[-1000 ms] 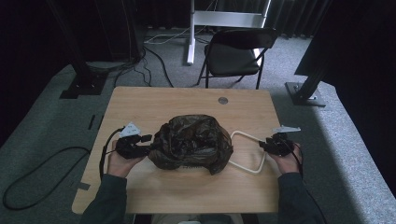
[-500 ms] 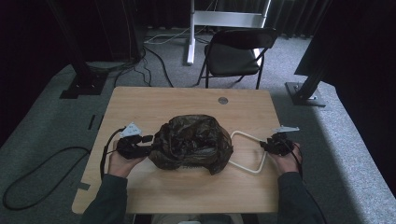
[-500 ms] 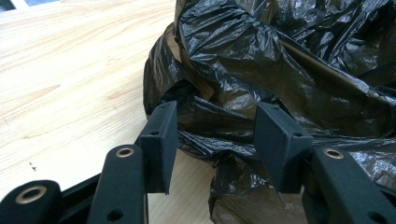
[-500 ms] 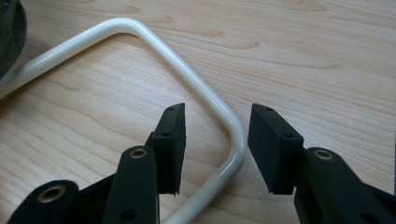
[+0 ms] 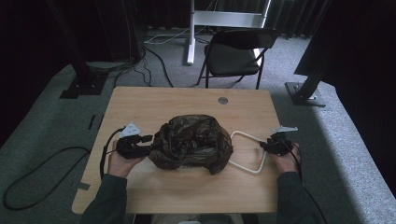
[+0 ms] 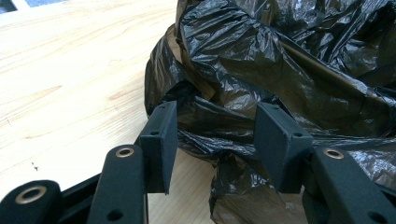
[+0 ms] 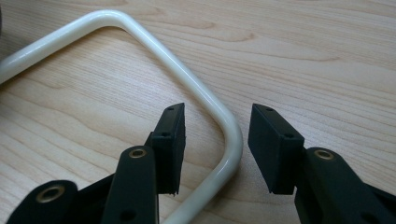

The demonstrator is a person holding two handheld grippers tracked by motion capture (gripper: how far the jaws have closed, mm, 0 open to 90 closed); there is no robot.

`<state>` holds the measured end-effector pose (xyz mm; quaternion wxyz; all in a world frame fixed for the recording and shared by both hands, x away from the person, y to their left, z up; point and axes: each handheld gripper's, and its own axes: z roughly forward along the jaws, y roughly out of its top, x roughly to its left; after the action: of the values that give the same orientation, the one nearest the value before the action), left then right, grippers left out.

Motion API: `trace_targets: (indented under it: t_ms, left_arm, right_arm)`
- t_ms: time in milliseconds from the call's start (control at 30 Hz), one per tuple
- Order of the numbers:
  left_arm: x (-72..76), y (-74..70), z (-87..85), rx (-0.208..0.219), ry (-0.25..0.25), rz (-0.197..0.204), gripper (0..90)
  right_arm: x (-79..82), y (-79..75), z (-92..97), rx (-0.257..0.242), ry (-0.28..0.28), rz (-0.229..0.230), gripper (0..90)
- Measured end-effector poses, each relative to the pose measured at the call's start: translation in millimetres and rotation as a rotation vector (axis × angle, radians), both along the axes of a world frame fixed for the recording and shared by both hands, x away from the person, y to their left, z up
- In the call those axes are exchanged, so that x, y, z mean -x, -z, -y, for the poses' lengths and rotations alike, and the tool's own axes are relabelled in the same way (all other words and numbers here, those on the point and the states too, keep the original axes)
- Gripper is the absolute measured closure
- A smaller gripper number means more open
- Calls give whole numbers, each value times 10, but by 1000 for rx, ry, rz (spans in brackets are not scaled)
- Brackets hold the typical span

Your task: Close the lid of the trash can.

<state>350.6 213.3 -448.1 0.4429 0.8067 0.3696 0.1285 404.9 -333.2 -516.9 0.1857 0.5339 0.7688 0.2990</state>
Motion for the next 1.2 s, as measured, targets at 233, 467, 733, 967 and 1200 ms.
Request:
trace_targets:
  t_ms: [233,467,733,967,1200]
  left_arm:
    - [-2,6,1,-2,1,-1,508]
    - [-4,13,12,-6,2,-3,508]
    - [-5,18,13,-6,3,-5,507]
    - [-9,28,20,-9,5,-8,507]
    - [-8,34,24,-7,4,-10,504]
  right_arm:
    - [-19,26,14,15,4,-5,559]
    - [-37,73,58,15,16,-21,560]
    - [-63,104,88,9,25,-29,566]
    - [-89,129,76,5,24,-40,571]
    - [-93,136,78,-2,24,-44,583]
